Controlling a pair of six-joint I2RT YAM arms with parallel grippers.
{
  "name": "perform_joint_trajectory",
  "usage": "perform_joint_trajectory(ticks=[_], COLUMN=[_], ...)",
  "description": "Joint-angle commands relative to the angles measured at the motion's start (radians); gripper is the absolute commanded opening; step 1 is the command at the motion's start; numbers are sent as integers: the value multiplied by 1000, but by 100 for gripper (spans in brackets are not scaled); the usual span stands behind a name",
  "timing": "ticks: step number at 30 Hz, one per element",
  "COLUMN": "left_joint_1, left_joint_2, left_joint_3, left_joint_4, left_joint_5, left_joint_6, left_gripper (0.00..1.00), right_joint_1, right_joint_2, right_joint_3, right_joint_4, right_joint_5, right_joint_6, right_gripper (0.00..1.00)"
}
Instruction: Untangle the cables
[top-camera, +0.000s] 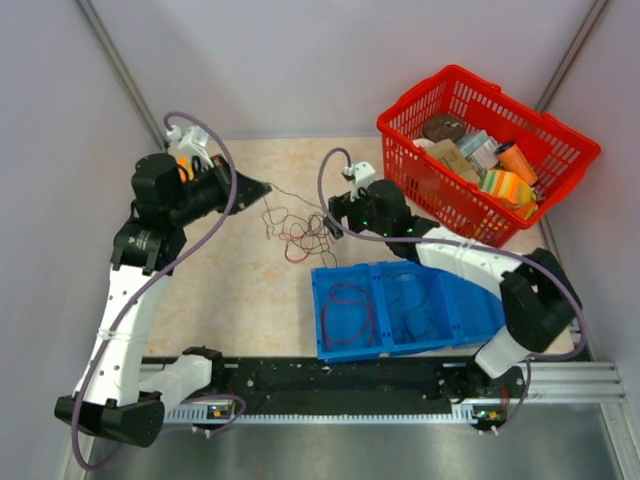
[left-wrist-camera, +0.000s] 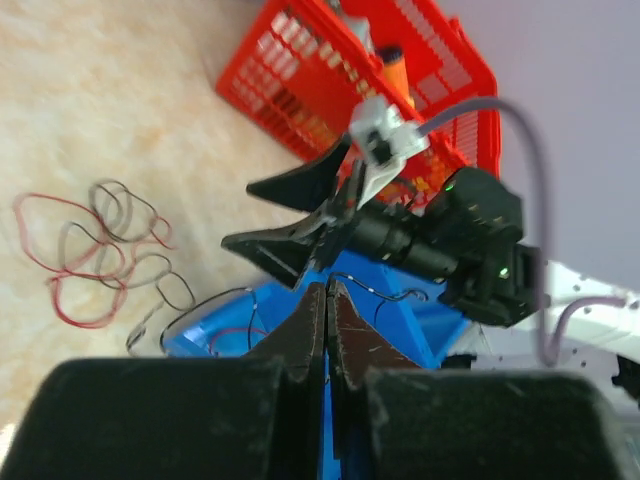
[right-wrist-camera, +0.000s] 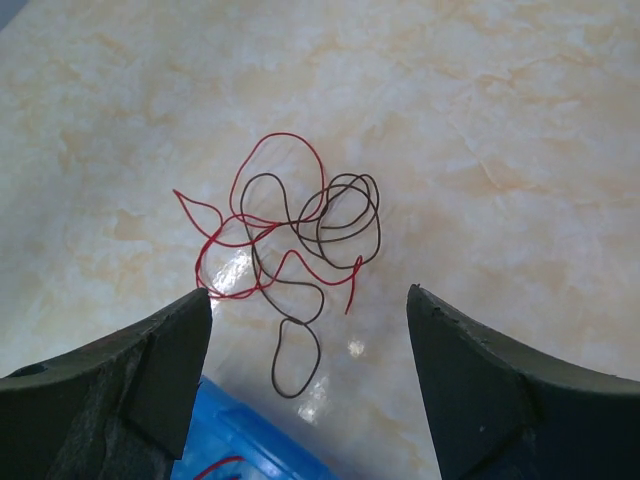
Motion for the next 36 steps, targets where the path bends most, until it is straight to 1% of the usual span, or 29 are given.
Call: perform_joint_trajectory(ticks=[1,2,4,9,12,14,17,19,24,29,34,36], left_joint_1=[-101,-144,-238,-382,-489,-552,-647,-689,-747,-760,-786,-801], left_joint_2=[-56,-59,-58,-48,-24,7,68,117,240,333,479,525], left_joint_3=[-100,-111,-134,-218,-204,-174,-122,-85,-19,-39,-46,-37], left_joint_4=[155,151,166,315,348,365,384,393,416,418,464,459], left_joint_5=[98,57,9,-6,-66,-82,-112,-123,-137,-161,-105,-109], left_joint_6=[16,35,46,-22,-26,-39,-45,-40,-60,-92,-140,-137], left_gripper=[0,0,0,0,0,0,0,0,0,0,0,0], right_joint_1=[-6,-8,-12,-38,-73,-112,-191,-231,-245,-247,-250,-253], right_joint_2=[-202,-249,-328,-539,-679,-754,-831,-874,-952,-1027,-1046,-1035], right_joint_3=[-126,-164,-221,-363,-451,-495,-525,-532,-565,-601,-621,-620], right_joint_4=[182,202,232,288,317,327,283,248,245,263,289,286], right_joint_5=[18,38,131,327,400,421,440,455,526,572,589,587], right_joint_6=[-37,-34,-20,0,-22,-23,9,29,-2,-11,-19,-19], right_gripper=[78,78,79,80,82,84,85,85,85,85,86,86])
